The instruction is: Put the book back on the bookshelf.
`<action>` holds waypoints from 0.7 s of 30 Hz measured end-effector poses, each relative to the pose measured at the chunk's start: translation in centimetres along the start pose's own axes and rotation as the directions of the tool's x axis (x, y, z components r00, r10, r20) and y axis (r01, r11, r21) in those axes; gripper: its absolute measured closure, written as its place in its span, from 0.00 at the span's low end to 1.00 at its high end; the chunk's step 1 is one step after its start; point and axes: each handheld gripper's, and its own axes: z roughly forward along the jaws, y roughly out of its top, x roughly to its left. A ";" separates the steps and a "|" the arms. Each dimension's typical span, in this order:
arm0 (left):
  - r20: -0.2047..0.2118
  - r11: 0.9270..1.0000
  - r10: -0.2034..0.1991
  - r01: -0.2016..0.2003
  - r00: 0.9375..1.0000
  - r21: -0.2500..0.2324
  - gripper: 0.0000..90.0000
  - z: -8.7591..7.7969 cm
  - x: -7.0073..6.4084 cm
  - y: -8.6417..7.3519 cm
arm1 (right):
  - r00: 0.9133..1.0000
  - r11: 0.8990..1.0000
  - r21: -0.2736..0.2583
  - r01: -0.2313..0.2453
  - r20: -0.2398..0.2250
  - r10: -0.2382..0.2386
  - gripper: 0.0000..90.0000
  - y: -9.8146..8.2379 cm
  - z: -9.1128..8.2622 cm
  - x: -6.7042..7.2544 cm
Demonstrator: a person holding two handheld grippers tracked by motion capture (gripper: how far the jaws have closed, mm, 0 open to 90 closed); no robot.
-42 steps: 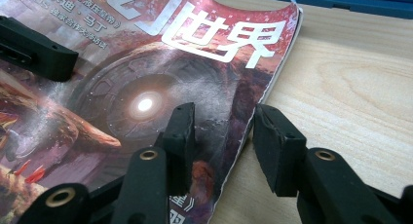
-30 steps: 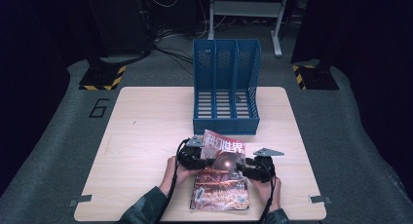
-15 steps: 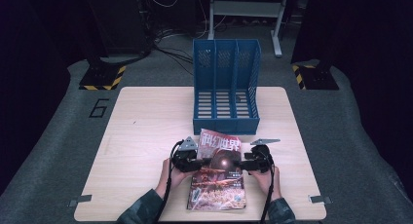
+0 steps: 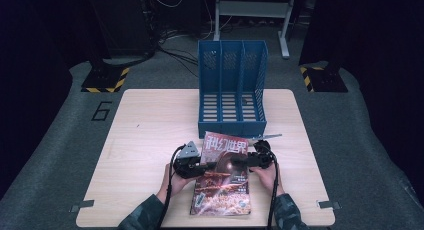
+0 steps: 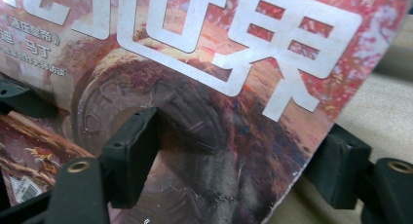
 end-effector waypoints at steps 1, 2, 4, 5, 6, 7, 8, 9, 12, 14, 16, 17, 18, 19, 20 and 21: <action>0.004 1.000 0.011 -0.011 1.000 0.003 0.81 -0.2 0.2 0.1 | 1.000 1.000 -0.007 -0.011 -0.004 0.011 0.34 0.0 -0.1 0.0; 0.004 1.000 0.011 -0.011 1.000 0.003 0.81 -0.2 0.2 0.1 | 1.000 1.000 -0.017 -0.016 -0.009 0.016 0.37 -0.1 -0.3 -0.1; 0.015 1.000 0.000 0.000 1.000 0.005 0.81 -0.3 0.4 0.2 | 1.000 0.999 -0.027 -0.022 -0.018 0.021 0.40 -0.1 -0.5 -0.2; 0.019 1.000 -0.004 0.004 1.000 0.012 0.81 -0.3 0.6 0.2 | 0.999 0.999 -0.039 -0.023 -0.027 0.022 0.43 -0.2 -0.8 -0.3; 0.021 1.000 -0.017 0.016 1.000 0.023 0.81 -0.3 0.9 0.3 | 0.999 0.998 -0.056 -0.027 -0.037 0.025 0.50 -0.3 -1.2 -0.4; 0.021 1.000 -0.017 0.016 1.000 0.023 0.81 -0.3 0.9 0.3 | 0.999 0.998 -0.056 -0.027 -0.037 0.025 0.50 -0.3 -1.2 -0.4; 0.033 0.999 -0.038 0.037 0.999 0.040 0.80 -0.3 1.3 0.4 | 0.999 0.998 -0.066 -0.022 -0.035 0.020 0.56 -0.4 -1.6 -0.3; 0.033 0.999 -0.038 0.037 0.999 0.040 0.80 -0.3 1.3 0.4 | 0.999 0.998 -0.066 -0.022 -0.035 0.020 0.56 -0.4 -1.6 -0.3; 0.040 0.995 -0.076 0.073 0.996 0.068 0.80 -0.2 1.8 0.7 | 1.000 0.995 -0.095 0.014 -0.017 -0.016 0.70 -0.3 -2.4 0.2; 0.058 0.992 -0.104 0.099 0.993 0.078 0.79 -0.2 2.1 0.8 | 1.000 0.995 -0.101 0.017 -0.010 -0.018 0.75 -0.2 -2.6 0.5; 0.065 0.990 -0.110 0.104 0.992 0.093 0.79 -0.3 2.3 0.8 | 0.999 0.994 -0.104 0.032 -0.008 -0.033 0.80 -0.1 -2.8 0.8; 0.069 0.989 -0.118 0.111 0.991 0.100 0.79 -0.3 2.5 0.8 | 0.999 0.994 -0.105 0.036 -0.005 -0.037 0.82 0.0 -2.9 1.1; 0.085 0.985 -0.133 0.122 0.987 0.121 0.79 -0.5 2.9 0.9 | 0.998 0.993 -0.105 0.055 0.000 -0.056 0.84 0.1 -3.0 1.3; 0.085 0.985 -0.133 0.122 0.987 0.121 0.79 -0.5 2.9 0.9 | 0.998 0.992 -0.107 0.065 0.010 -0.064 0.85 0.2 -3.1 1.7; 0.089 0.983 -0.138 0.126 0.986 0.130 0.79 -0.6 3.0 1.0 | 0.998 0.992 -0.107 0.065 0.010 -0.064 0.85 0.2 -3.1 1.7; 0.094 0.982 -0.146 0.132 0.985 0.137 0.78 -0.7 3.1 1.2 | 0.997 0.991 -0.108 0.083 0.020 -0.081 0.86 0.3 -3.2 2.0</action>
